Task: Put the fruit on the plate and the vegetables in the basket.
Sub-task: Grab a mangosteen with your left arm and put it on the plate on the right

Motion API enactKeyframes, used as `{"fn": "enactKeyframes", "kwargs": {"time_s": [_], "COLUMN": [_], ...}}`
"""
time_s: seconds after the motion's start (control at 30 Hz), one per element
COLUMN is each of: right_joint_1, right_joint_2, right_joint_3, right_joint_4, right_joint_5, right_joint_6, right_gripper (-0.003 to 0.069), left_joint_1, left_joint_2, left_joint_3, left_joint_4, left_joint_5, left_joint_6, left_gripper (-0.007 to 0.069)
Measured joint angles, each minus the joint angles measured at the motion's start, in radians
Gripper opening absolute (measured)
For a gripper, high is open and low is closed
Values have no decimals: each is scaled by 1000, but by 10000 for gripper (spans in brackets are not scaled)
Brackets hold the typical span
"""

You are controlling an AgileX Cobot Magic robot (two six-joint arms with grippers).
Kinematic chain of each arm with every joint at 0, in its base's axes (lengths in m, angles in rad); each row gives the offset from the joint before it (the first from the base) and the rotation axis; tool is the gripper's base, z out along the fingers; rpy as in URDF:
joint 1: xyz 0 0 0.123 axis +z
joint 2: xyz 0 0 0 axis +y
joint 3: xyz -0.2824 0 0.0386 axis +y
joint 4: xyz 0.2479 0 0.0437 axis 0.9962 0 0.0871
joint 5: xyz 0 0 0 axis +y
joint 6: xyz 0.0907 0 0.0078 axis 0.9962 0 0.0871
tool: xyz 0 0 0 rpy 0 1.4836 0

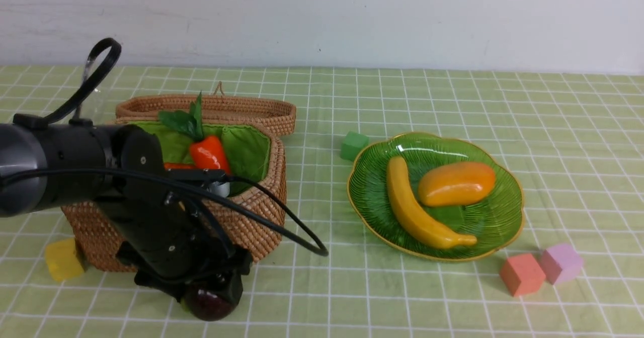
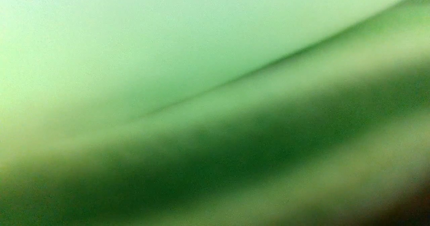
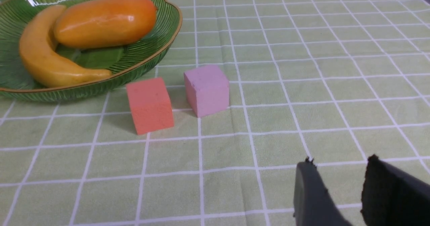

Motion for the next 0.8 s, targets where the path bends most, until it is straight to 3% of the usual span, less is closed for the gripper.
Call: {"fn": "enactKeyframes", "kwargs": {"time_s": [0.13, 0.23, 0.4, 0.43, 0.53, 0.67, 0.8], "right_joint_1": [0, 0, 0, 0, 0, 0, 0], "right_joint_2": [0, 0, 0, 0, 0, 0, 0], "right_joint_3": [0, 0, 0, 0, 0, 0, 0], "right_joint_4": [0, 0, 0, 0, -1, -1, -1], "right_joint_5": [0, 0, -1, -1, -1, -1, -1], "right_joint_6": [0, 0, 0, 0, 0, 0, 0], "right_gripper": [240, 240, 240, 240, 240, 240, 240], "left_joint_1": [0, -4, -133, -142, -299, -346, -347], "left_joint_2": [0, 0, 1, 3, 31, 52, 84], "left_joint_3": [-3, -4, -39, -49, -174, -360, -497], "left_joint_4": [-14, -42, -72, -77, -97, -83, 37], "left_joint_5": [27, 80, 144, 150, 183, 162, 206], "left_joint_6": [43, 178, 241, 243, 236, 154, 46], "left_gripper": [543, 543, 543, 543, 543, 543, 543]}}
